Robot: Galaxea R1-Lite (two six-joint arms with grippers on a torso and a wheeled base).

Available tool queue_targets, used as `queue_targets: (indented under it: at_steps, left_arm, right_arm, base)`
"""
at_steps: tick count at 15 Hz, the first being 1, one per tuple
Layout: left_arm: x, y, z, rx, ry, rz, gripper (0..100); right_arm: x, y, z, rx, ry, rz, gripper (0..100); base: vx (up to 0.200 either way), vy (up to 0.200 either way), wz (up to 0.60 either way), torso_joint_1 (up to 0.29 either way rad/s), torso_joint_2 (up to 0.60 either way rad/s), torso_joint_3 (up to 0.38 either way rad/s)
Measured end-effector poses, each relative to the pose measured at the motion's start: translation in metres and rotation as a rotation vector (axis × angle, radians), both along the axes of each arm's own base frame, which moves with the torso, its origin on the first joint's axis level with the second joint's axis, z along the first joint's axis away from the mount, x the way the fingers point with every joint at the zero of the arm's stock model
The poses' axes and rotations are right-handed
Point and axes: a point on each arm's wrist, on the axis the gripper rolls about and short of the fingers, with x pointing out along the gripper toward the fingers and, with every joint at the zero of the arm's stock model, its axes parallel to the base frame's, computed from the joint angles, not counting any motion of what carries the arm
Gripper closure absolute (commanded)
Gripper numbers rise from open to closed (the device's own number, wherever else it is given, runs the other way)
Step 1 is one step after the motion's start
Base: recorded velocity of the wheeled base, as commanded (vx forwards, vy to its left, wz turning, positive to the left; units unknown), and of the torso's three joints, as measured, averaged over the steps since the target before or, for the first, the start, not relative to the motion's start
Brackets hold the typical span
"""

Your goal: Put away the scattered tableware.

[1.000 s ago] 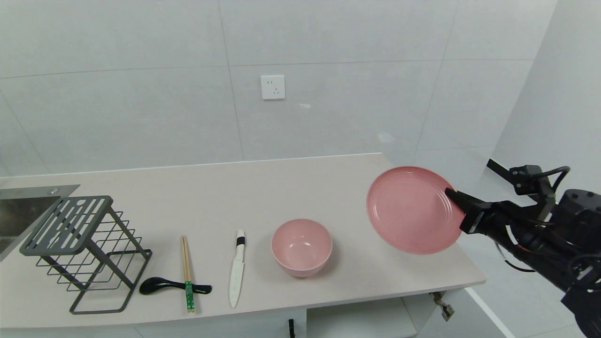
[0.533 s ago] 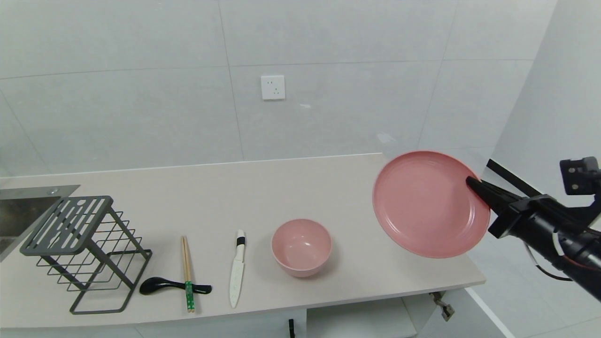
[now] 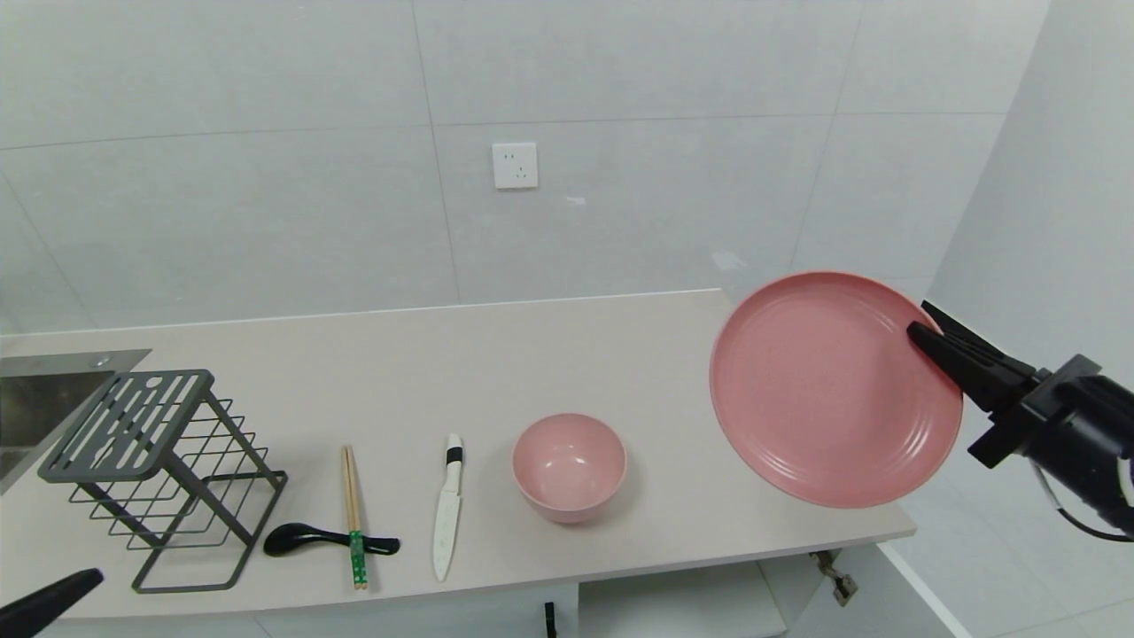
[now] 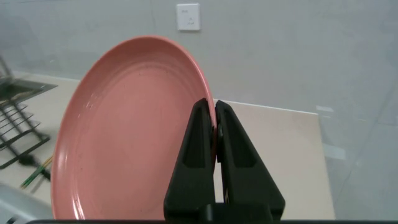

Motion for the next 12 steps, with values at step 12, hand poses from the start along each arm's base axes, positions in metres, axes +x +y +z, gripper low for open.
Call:
queue_targets:
  at_steps: [12]
  left_arm:
    - [0.102,-0.034,0.011,0.023,0.226,-0.171,0]
  right_arm:
    - [-0.002,-0.002,0.000,-0.008,-0.003,0.014,100]
  base:
    - [0.000,0.000,0.00,0.000,0.00,0.000]
